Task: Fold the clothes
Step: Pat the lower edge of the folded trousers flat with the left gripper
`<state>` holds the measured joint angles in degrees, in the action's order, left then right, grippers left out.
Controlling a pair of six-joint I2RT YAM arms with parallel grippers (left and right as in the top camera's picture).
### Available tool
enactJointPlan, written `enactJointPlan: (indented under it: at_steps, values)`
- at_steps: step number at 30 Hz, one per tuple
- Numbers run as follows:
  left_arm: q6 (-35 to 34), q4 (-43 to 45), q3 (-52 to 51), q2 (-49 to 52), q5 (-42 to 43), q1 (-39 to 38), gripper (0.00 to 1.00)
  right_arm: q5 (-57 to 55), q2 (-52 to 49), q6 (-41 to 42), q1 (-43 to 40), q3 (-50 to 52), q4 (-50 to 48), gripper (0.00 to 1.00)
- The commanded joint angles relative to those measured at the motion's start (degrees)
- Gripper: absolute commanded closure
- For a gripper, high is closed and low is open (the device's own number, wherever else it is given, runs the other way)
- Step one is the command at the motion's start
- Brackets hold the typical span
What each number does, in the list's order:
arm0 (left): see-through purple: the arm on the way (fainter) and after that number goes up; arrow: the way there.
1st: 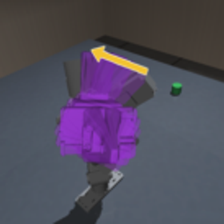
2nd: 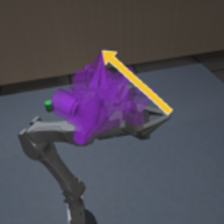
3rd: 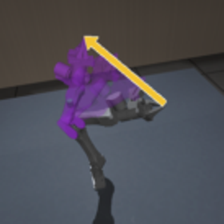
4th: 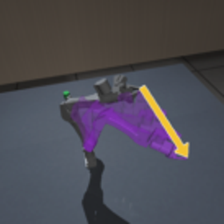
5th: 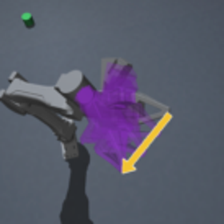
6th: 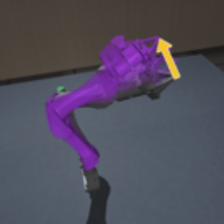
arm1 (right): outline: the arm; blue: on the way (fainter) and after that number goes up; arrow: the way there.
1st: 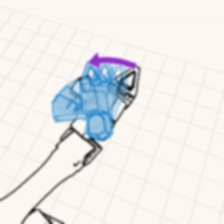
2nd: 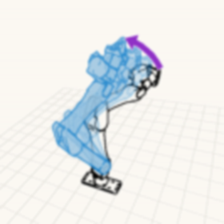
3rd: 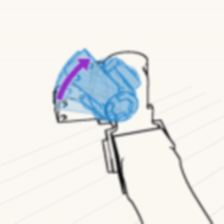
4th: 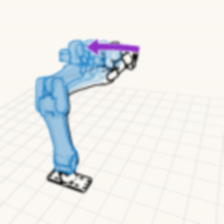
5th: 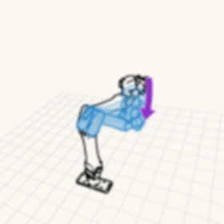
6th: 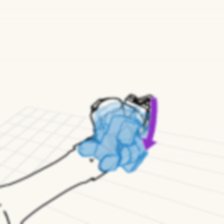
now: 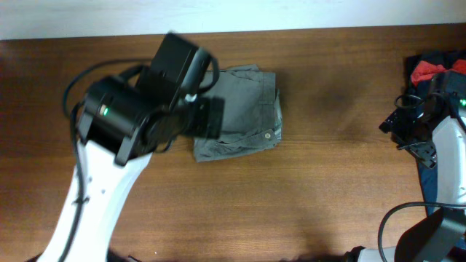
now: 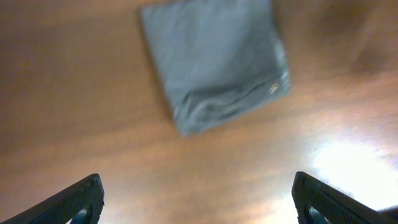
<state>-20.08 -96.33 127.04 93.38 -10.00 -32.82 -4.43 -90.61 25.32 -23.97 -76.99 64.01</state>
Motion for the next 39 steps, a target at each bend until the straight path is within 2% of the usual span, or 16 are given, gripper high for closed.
enactJointPlan:
  at_steps: [1, 7, 11, 17, 24, 39]
  values:
    - [-3.7, 2.1, -8.3, -5.4, -3.5, 0.2, 0.03, -0.1, 0.3, 0.5, -0.1, -0.8, 0.0, 0.01]
    - [-5.7, 8.8, -24.3, -13.2, -2.7, 0.2, 0.03, -0.1, 0.3, 0.5, -0.1, -0.8, 0.0, 0.01]
    - [-5.7, 17.5, -36.7, -17.9, -1.7, 0.2, 0.03, -0.1, 0.3, 0.5, -0.1, -0.8, 0.0, 0.01]
    - [-5.7, 28.2, -48.2, -19.7, -1.8, 0.2, 0.01, -0.1, 0.3, 0.5, -0.1, -0.8, 0.0, 0.01]
    - [-5.6, 28.8, -52.0, -17.3, -1.8, 0.2, 0.01, -0.1, 0.3, 0.5, -0.1, -0.8, 0.0, 0.01]
    - [-5.6, 28.7, -52.1, -10.9, -1.8, 0.2, 0.01, -0.1, 0.3, 0.5, -0.1, -0.8, 0.0, 0.01]
